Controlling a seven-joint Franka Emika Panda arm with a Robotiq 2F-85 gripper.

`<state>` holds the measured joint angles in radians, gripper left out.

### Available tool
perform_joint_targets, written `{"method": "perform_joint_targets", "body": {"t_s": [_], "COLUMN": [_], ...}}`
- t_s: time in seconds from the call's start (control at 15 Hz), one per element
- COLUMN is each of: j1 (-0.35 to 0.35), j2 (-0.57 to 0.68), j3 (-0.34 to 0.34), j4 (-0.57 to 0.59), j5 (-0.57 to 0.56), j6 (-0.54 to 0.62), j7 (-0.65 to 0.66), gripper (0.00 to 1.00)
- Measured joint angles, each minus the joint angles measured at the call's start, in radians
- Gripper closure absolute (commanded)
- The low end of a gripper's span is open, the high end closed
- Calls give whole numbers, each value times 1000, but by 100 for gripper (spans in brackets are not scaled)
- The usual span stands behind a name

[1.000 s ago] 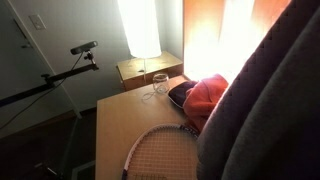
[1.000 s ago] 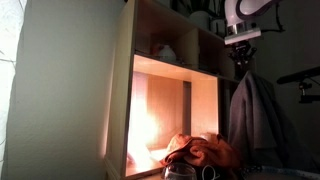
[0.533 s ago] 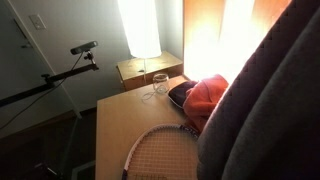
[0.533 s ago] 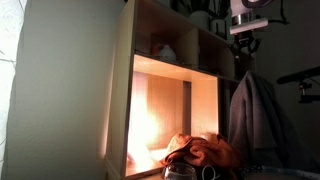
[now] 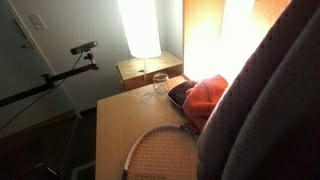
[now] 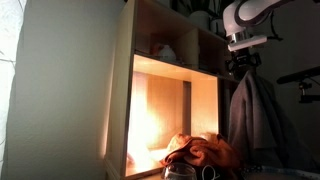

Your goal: Put the towel on the table

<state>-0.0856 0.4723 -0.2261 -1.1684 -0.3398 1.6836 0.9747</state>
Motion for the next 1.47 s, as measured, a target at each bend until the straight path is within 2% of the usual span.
{"method": "perform_joint_targets", "body": {"t_s": [0.87, 1.47], "j1": [-4, -2], "j2": [95, 146], "j3": [-9, -14], "j4": [29, 76], "j5": [1, -11], "j6": [-165, -182], "j7": [4, 159], "gripper": [0, 0]}}
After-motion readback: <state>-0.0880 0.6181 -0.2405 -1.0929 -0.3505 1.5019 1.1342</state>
